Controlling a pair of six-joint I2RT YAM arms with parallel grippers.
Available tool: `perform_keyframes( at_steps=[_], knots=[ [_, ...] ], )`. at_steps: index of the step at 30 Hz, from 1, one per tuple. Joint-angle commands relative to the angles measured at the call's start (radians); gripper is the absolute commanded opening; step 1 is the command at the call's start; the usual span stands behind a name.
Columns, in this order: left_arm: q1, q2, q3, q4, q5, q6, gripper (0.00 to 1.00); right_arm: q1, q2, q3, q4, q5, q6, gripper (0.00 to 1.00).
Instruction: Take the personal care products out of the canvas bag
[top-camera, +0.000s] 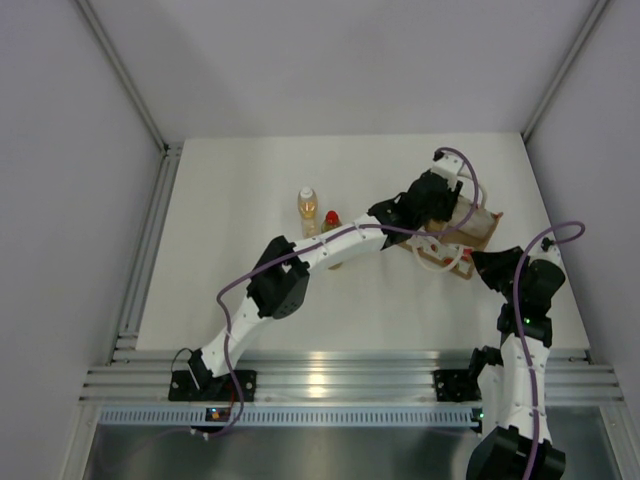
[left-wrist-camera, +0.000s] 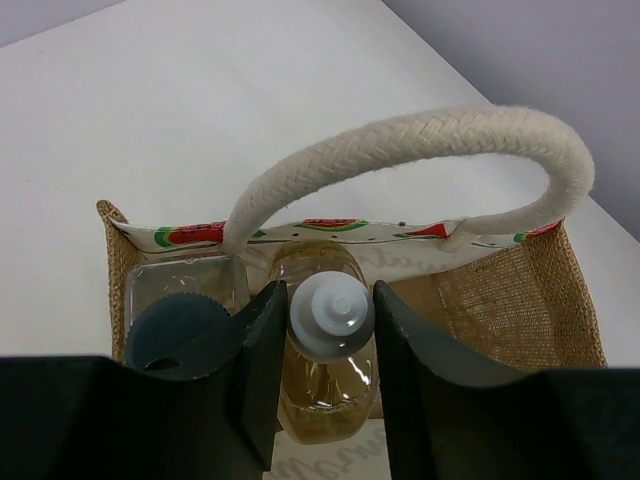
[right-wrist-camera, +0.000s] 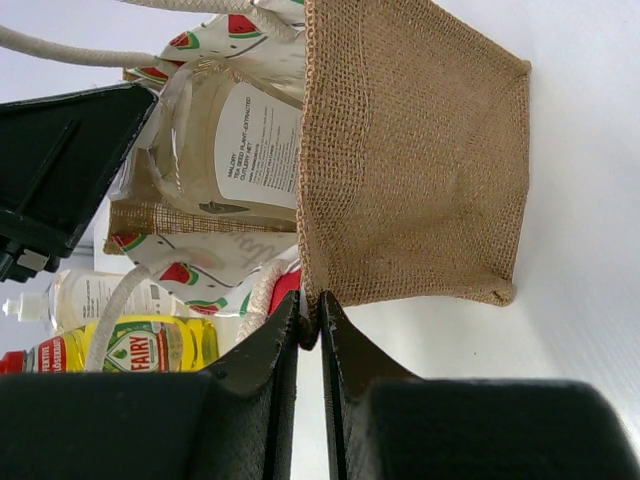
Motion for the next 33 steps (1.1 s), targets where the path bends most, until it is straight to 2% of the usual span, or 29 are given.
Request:
perform_keyframes(
  at_steps=[1, 5, 7, 8, 9, 17, 28, 31, 32, 33],
  knots=[
    [-0.004, 0.003, 0.042, 0.014, -0.005, 0.011, 0.40, -0.008, 0.006, 0.000, -0.046, 0.015, -0.034, 0.10],
    [-0.004, 0.014, 0.043, 0.014, -0.005, 0.017, 0.36, -0.008, 0.004, 0.002, -0.048, 0.014, -0.037, 0.10],
    [-0.004, 0.018, 0.042, 0.014, -0.007, 0.020, 0.42, -0.008, 0.004, 0.002, -0.046, 0.017, -0.037, 0.10],
    [-0.007, 0.023, 0.042, 0.014, -0.007, 0.023, 0.50, -0.008, 0.004, 0.000, -0.048, 0.015, -0.037, 0.10],
    [-0.007, 0.024, 0.040, 0.014, -0.010, 0.025, 0.50, -0.008, 0.006, 0.000, -0.048, 0.015, -0.037, 0.10],
    [-0.022, 0.040, 0.042, 0.011, -0.083, 0.072, 0.49, -0.008, 0.009, -0.001, -0.045, 0.017, -0.040, 0.10],
    [-0.036, 0.067, 0.046, 0.005, -0.113, 0.114, 0.47, -0.008, 0.009, -0.004, -0.045, 0.017, -0.040, 0.10],
    [-0.045, 0.079, 0.063, 0.004, -0.116, 0.125, 0.39, -0.008, 0.010, -0.004, -0.045, 0.015, -0.040, 0.10],
    [-0.051, 0.084, 0.069, 0.002, -0.120, 0.129, 0.25, -0.008, 0.009, -0.004, -0.045, 0.017, -0.040, 0.10],
    [-0.054, 0.087, 0.075, 0.001, -0.122, 0.129, 0.20, -0.008, 0.009, -0.006, -0.045, 0.017, -0.041, 0.10]
  ],
)
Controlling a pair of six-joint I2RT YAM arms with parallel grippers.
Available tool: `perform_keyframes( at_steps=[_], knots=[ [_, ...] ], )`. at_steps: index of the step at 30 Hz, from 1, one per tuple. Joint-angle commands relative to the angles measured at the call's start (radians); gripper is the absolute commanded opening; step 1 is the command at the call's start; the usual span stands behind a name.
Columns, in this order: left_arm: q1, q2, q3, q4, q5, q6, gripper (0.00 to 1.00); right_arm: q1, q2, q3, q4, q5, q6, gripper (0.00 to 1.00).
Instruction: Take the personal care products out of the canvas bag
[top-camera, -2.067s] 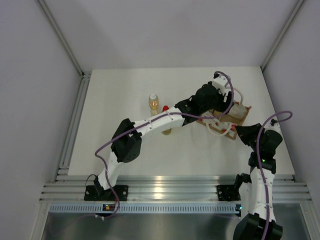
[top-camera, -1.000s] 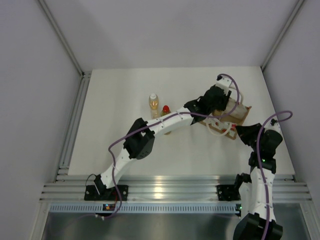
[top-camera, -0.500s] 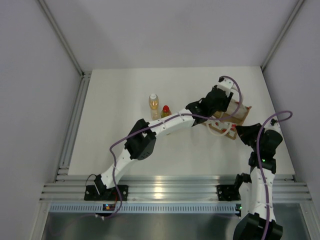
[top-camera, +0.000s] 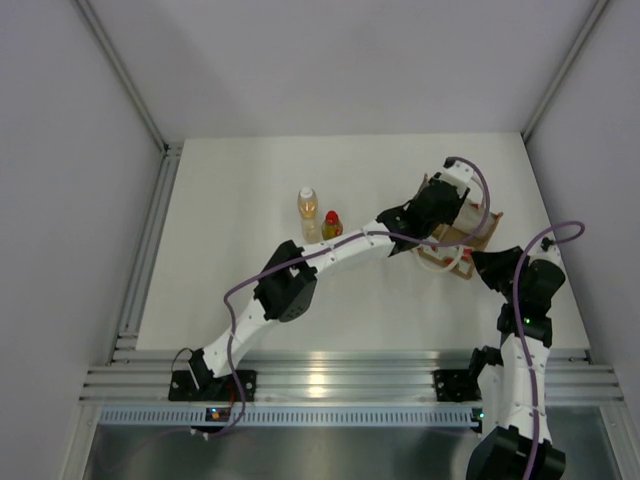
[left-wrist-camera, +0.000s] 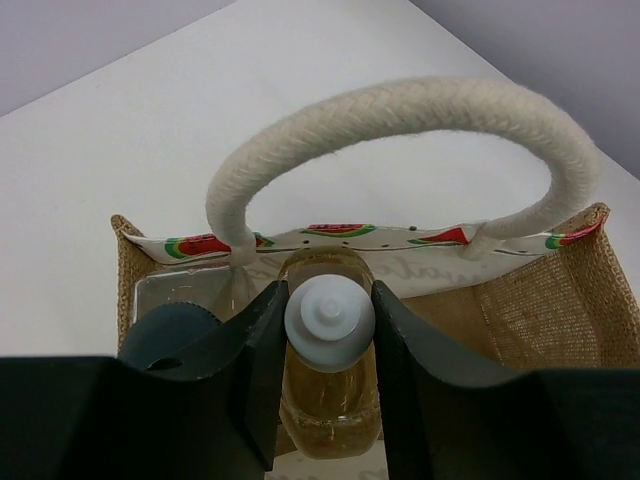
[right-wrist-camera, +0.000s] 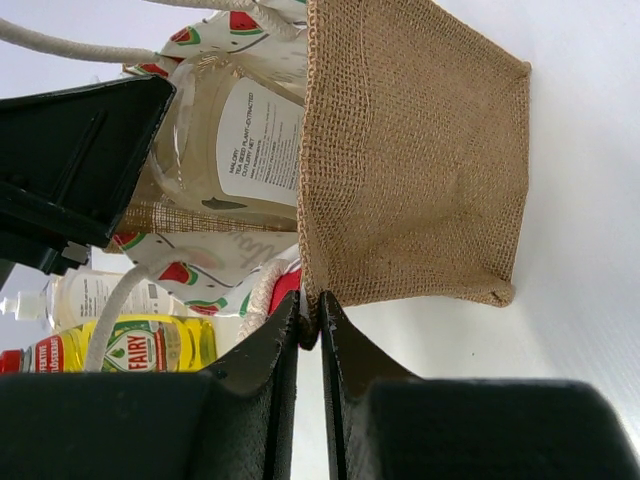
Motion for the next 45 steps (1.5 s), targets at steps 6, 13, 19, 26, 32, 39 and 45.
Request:
perform_keyframes(
  at_steps=[6, 13, 19, 26, 32, 39, 45],
  knots=[
    [-0.024, 0.006, 0.051, -0.020, -0.005, -0.025, 0.00, -0.010, 0.008, -0.007, -0.045, 0.019, -0.036, 0.10],
    [-0.026, -0.080, 0.080, -0.020, 0.017, -0.050, 0.00, -0.013, 0.011, -0.012, -0.043, 0.032, -0.036, 0.10],
    [-0.026, -0.118, 0.141, -0.041, 0.031, -0.050, 0.00, -0.013, 0.004, -0.015, -0.043, 0.034, -0.036, 0.10],
    [-0.031, -0.161, 0.167, -0.061, 0.021, -0.040, 0.00, -0.015, 0.014, -0.014, -0.043, 0.031, -0.039, 0.10],
    [-0.032, -0.197, 0.175, -0.075, 0.003, -0.034, 0.00, -0.015, 0.011, -0.012, -0.043, 0.025, -0.040, 0.10],
    [-0.041, -0.247, 0.183, -0.078, 0.003, -0.027, 0.00, -0.018, 0.011, -0.009, -0.043, 0.022, -0.043, 0.10],
    [-0.044, -0.278, 0.196, -0.088, -0.011, -0.007, 0.00, -0.021, 0.014, -0.009, -0.043, 0.020, -0.045, 0.10]
  ],
)
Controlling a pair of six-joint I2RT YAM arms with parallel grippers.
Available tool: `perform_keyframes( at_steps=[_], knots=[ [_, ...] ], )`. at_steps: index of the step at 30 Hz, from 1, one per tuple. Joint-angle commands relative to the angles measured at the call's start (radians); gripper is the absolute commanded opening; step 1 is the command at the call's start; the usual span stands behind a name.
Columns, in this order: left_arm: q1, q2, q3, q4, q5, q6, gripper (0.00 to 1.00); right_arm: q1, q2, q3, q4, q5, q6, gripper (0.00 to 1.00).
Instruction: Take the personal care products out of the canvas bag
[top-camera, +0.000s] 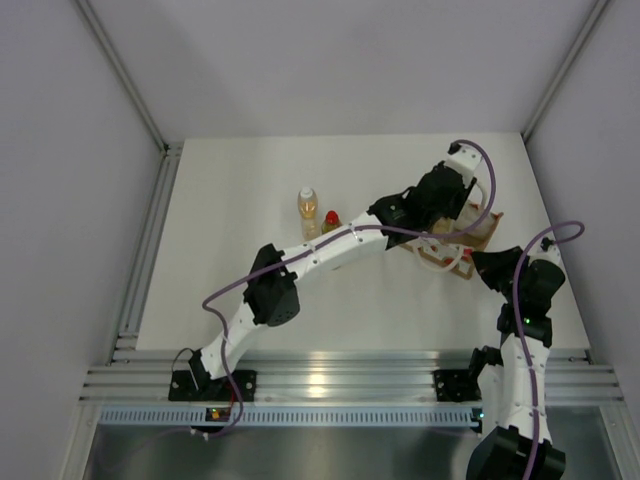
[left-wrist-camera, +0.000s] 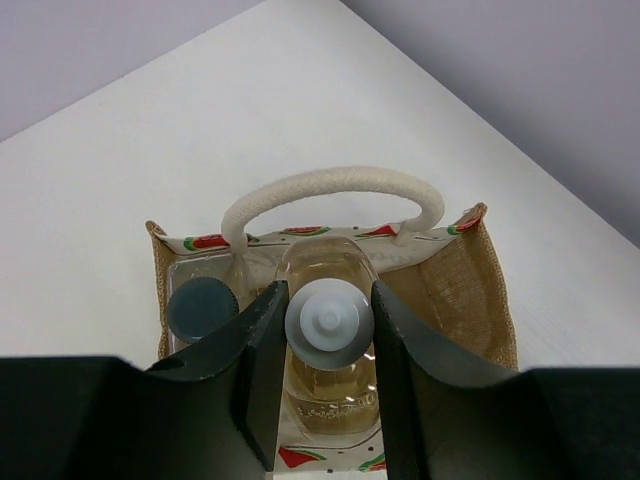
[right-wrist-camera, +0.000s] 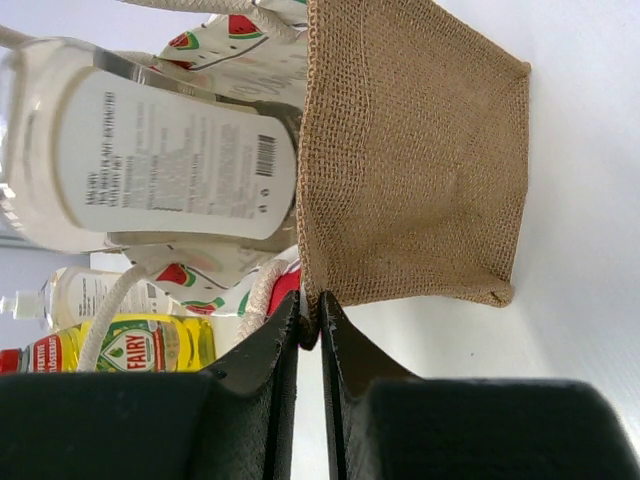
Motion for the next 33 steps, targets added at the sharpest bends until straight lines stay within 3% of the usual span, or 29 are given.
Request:
perform_keyframes(
  at_steps=[1, 22, 27, 33],
  knots=[
    [-0.012, -0.177, 0.095, 0.138, -0.036, 0.018, 0.00, -0.020, 0.014, -0.008, -0.042, 0.022, -0.041, 0.10],
    [0.009, -0.374, 0.092, 0.133, -0.188, 0.064, 0.00, -0.026, 0.017, -0.007, -0.042, 0.020, -0.047, 0.09],
    [0.080, -0.433, 0.069, 0.092, -0.183, 0.020, 0.00, -0.028, 0.014, -0.008, -0.044, 0.023, -0.047, 0.09],
    [0.164, -0.512, -0.072, 0.092, -0.190, -0.019, 0.00, -0.030, 0.024, -0.007, -0.044, 0.026, -0.053, 0.09]
  ],
)
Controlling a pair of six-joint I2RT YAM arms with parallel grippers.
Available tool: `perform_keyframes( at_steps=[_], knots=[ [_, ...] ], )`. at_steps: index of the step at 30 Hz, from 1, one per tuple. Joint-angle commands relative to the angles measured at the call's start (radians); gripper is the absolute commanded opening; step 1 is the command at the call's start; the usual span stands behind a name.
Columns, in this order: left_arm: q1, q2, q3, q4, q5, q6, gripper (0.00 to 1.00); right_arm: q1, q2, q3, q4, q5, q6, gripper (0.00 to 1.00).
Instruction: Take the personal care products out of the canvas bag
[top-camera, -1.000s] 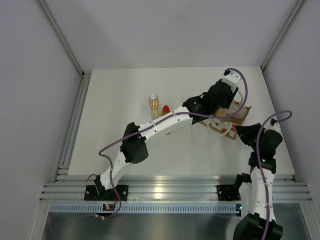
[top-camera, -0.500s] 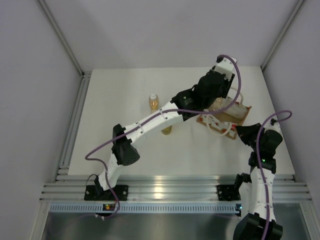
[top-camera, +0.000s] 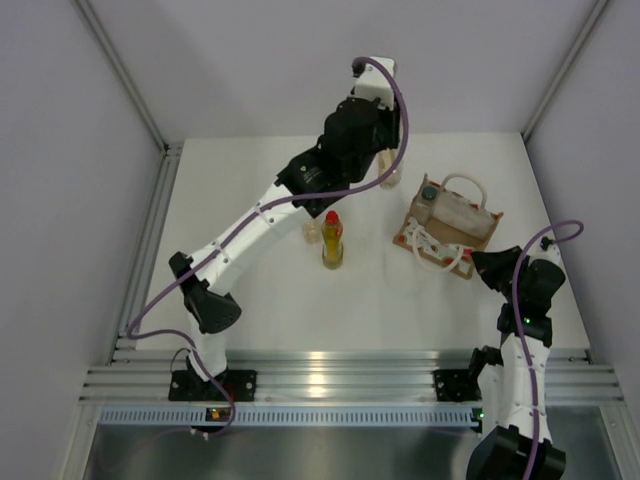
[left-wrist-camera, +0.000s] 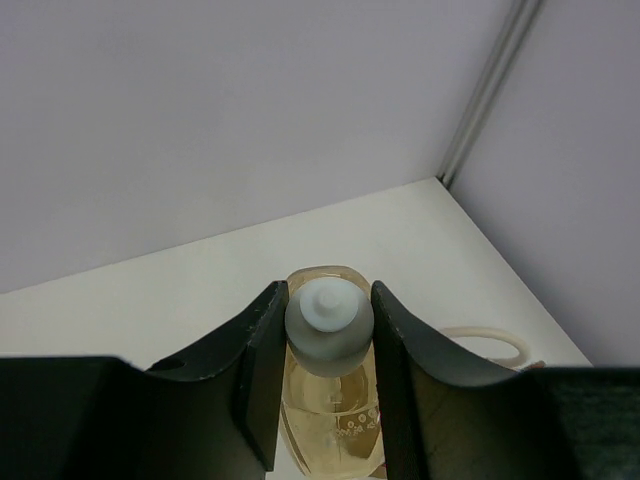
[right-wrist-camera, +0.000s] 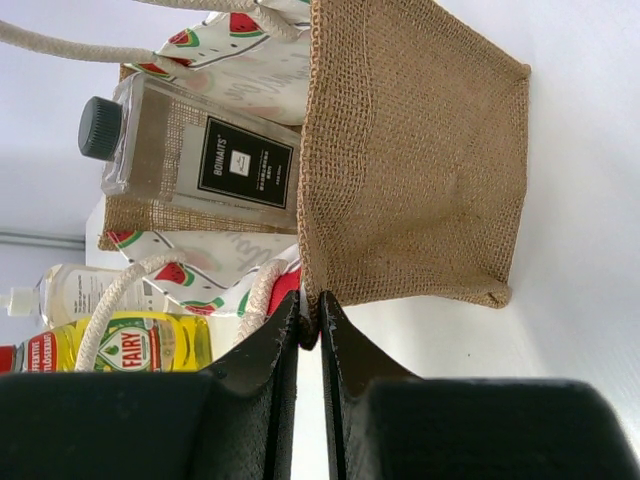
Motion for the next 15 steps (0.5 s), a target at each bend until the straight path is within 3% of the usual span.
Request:
perform_keyframes(
  at_steps=[1, 10, 15],
  knots=[
    [0.054, -0.128, -0.036, 0.142, -0.035, -0.042, 0.00, -0.029, 0.023, -0.007, -0.043, 0.028, -0.040, 0.10],
    [0.176, -0.122, -0.204, 0.150, -0.001, -0.142, 0.00, -0.032, 0.020, -0.008, -0.044, 0.023, -0.046, 0.10],
    [0.195, -0.114, -0.329, 0.254, -0.021, -0.145, 0.00, -0.033, 0.023, -0.007, -0.044, 0.020, -0.048, 0.10]
  ],
)
